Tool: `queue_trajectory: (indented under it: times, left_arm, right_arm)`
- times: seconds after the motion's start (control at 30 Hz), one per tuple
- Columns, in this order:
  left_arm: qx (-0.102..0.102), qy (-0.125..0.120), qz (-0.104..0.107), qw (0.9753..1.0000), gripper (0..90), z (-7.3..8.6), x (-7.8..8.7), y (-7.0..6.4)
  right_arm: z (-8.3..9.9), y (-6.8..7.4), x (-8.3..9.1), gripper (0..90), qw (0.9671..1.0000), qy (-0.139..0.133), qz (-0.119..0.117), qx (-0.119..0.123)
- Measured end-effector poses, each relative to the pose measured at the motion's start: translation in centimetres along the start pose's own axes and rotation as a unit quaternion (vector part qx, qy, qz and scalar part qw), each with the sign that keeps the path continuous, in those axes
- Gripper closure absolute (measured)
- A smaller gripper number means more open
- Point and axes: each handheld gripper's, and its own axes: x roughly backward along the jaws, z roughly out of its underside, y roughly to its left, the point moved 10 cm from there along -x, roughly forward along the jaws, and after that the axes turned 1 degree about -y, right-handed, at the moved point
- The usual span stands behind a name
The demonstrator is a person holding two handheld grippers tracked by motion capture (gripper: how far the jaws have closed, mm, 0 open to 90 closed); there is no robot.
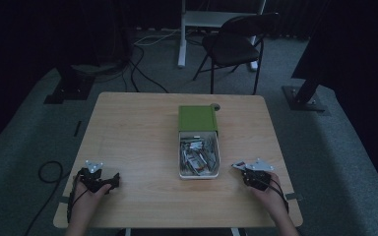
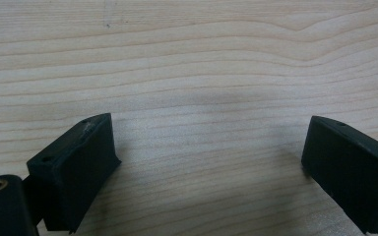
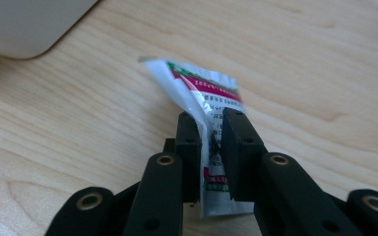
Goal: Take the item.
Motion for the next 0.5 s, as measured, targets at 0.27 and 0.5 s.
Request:
queue_trajectory:
  times: [0.27, 0.5]
  left_arm:
    - [0.0, 0.0, 0.0, 1.0, 7.0, 0.0, 0.0, 0.0]
    - [0.0, 0.0, 0.0, 1.0, 7.0, 0.0, 0.0, 0.0]
  right_arm:
    - [-0.2, 0.5, 0.3, 57.2, 0.999, -0.009, -0.036, -0.026]
    - [-0.3, 1.1, 0.2, 38.6, 0.996, -0.009, -0.085, -0.027]
